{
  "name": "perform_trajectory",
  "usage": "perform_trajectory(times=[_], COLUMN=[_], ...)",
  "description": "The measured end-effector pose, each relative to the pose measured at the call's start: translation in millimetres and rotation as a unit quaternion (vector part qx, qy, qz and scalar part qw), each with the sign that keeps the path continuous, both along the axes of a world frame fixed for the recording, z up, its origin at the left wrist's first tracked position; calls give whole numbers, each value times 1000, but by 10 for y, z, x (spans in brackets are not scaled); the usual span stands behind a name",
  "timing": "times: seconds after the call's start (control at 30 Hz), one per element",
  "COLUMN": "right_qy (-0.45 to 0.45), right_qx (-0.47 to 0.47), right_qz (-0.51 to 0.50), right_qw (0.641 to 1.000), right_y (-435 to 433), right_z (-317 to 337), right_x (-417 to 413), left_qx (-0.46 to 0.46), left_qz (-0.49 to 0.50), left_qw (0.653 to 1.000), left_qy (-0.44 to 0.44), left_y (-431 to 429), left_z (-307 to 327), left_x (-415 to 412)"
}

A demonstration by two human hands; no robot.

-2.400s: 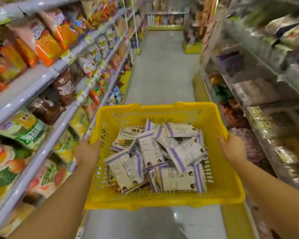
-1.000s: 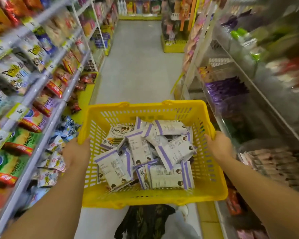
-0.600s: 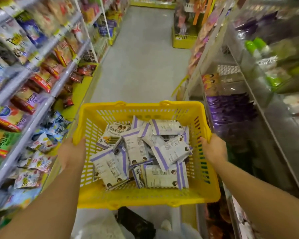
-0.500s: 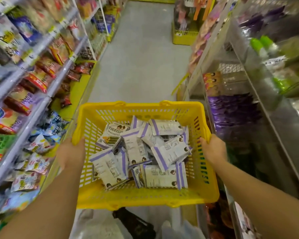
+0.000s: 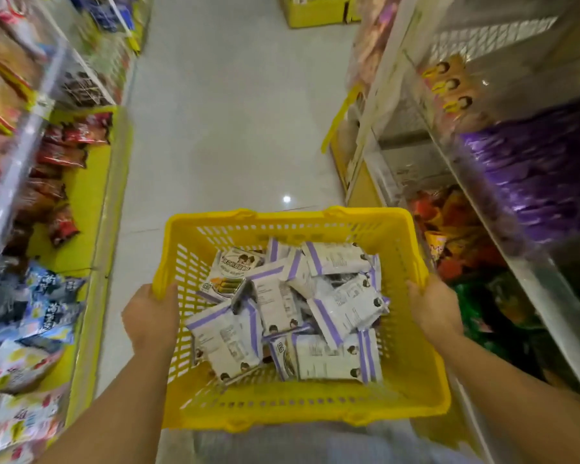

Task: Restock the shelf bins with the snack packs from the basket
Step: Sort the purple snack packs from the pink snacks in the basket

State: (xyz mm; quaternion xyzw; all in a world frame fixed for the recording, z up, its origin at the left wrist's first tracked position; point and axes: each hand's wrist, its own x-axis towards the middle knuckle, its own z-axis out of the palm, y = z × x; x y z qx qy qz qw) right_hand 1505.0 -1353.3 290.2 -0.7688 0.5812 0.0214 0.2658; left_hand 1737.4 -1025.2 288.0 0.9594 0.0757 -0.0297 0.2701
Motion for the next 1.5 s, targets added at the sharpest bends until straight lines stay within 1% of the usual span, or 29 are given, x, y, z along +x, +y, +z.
perform_trajectory(times=[0.2,0.33,0.47,0.6,0.77,0.9,0.97,1.03,1.13,1.23,1.37,1.43,1.5], right_qy=[18,18,22,31,26,17,15,15,67,105,139,144,131], right_qx=[-31,-29,-23,-23,-52,-52,-55,-77,-108,-92,-57,-39,-38], right_qz=[-26,-44,-61,-68,-69,-69,-58,-24,66,82,70,60,53], right_qw=[999,998,998,997,996,996,997,997,990,987,986,987,989], right_y=[-229,-380,-470,-486,-560,-559,-528,-449,-307,-249,-132,-83,-40], right_z=[-1505,-2449,-3159,-3590,-3752,-3762,-3737,-3729,-3754,-3715,-3623,-3547,-3458], right_x=[127,120,59,-2,-1,-6,-11,-67,-244,-407,-608,-704,-782], left_qx=[2,-30,-48,-36,-26,-36,-19,3,26,19,4,-15,-23], left_qz=[-45,-38,-44,-59,-96,-114,-127,-137,-153,-158,-161,-160,-154], left_qw=[999,999,998,997,995,993,992,991,988,987,987,987,988], left_qy=[10,18,20,17,6,8,6,-4,-23,-22,-15,-13,-3], left_y=[-366,-582,-755,-838,-946,-918,-906,-901,-866,-792,-679,-644,-623], left_z=[-1573,-2519,-3229,-3692,-3869,-3910,-3904,-3885,-3869,-3877,-3901,-3913,-3896], left_x=[283,296,257,252,389,381,341,274,128,-28,-299,-433,-547])
